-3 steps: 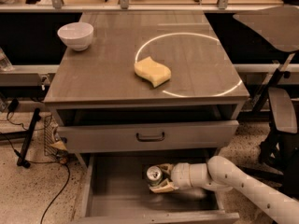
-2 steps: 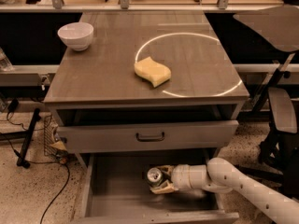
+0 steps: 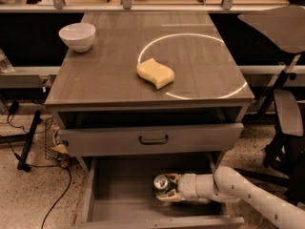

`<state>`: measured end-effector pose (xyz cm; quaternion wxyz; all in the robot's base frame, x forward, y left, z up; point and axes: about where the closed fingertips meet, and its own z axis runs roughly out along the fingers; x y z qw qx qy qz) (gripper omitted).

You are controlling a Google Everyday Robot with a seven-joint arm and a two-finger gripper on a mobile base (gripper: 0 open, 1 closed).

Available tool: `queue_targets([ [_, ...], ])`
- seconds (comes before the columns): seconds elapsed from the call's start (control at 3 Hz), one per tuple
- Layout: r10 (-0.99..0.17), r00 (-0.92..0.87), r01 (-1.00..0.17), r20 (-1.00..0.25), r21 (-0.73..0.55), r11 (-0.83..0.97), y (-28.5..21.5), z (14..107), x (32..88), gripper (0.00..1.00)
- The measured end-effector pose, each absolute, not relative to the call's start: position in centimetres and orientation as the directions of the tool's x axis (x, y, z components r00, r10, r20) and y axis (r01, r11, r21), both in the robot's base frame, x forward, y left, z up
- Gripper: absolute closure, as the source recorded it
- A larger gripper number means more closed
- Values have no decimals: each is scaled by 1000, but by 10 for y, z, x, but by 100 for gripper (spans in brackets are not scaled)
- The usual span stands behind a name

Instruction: Place green can into middle drawer

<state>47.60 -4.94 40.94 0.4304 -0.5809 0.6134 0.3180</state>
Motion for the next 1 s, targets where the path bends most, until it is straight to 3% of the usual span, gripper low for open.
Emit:
queue_targets([
  [0.33,-446,28,-989,-895,-89,116,-48,402,469,0],
  [1.0,-448,-66,-981,-892,-25,194,-69,399,450,0],
])
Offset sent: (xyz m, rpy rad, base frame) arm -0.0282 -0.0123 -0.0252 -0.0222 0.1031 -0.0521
